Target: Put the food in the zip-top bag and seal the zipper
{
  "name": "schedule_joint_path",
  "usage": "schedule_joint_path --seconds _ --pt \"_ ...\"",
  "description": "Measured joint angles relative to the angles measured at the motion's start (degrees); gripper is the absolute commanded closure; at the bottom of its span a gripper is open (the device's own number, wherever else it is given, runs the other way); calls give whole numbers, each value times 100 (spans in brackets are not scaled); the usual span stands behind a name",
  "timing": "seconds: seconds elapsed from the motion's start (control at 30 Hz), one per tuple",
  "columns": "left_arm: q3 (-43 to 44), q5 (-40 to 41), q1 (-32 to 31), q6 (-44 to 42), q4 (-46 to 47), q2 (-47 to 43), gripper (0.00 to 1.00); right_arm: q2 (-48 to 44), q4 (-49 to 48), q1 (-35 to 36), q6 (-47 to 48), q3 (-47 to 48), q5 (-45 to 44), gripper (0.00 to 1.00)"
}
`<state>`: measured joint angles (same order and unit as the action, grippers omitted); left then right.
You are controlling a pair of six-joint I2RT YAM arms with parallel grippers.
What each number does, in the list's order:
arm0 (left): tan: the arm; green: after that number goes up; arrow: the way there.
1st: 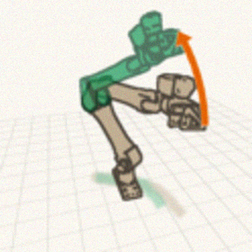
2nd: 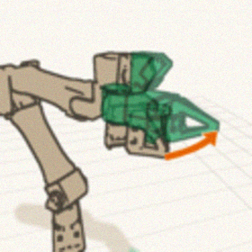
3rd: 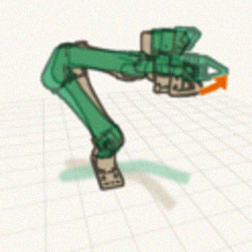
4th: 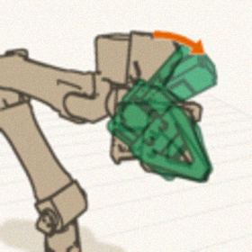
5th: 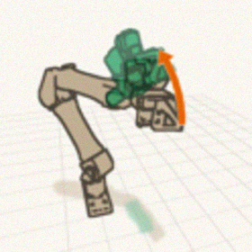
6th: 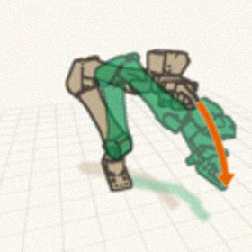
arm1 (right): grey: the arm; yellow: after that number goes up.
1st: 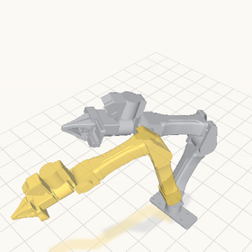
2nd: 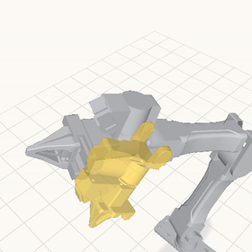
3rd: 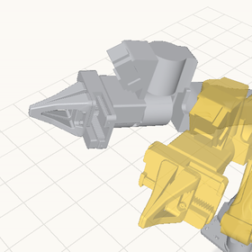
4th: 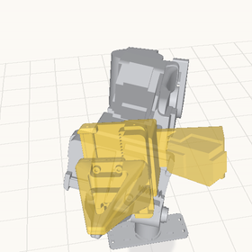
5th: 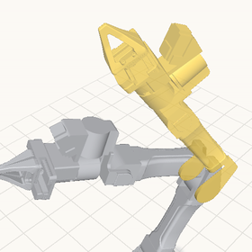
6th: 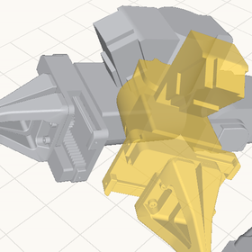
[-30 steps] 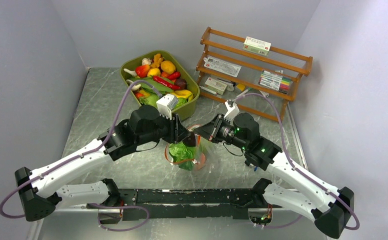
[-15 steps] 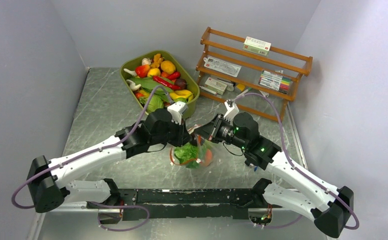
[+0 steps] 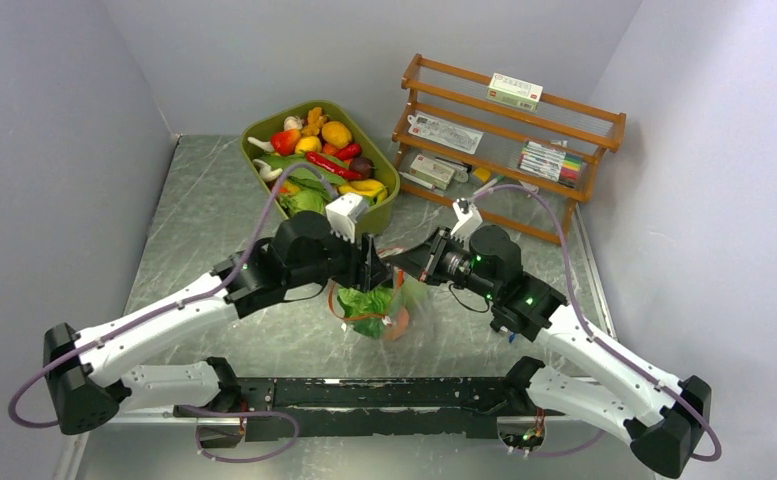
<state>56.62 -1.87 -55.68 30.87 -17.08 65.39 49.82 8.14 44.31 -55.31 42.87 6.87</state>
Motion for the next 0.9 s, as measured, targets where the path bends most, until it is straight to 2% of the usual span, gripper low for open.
schedule_joint_path --seconds 0.23,0.3,0.37,0.47,0.57,0.77,0.9 --pt "920 726 0 -199 -695 -334 16 -87 17 0 160 -9 -85 100" --pt "1250 1051 0 -308 -931 -310 4 -87 15 0 208 -24 -85 100" --pt "1502 1421 11 -435 -1115 -256 0 -87 33 0 254 -26 -92 100" --pt "1615 1762 240 -614 -1268 -146 0 -87 37 0 341 -26 -116 100" --pt "1611 1718 986 -872 -1322 26 4 -87 66 0 411 -26 -153 100" --pt "1696 1652 2072 -1414 -1252 407 24 -107 125 0 483 -26 -195 100" --pt "2017 1587 2444 -1792 -1051 916 28 -138 170 0 520 -26 -243 100"
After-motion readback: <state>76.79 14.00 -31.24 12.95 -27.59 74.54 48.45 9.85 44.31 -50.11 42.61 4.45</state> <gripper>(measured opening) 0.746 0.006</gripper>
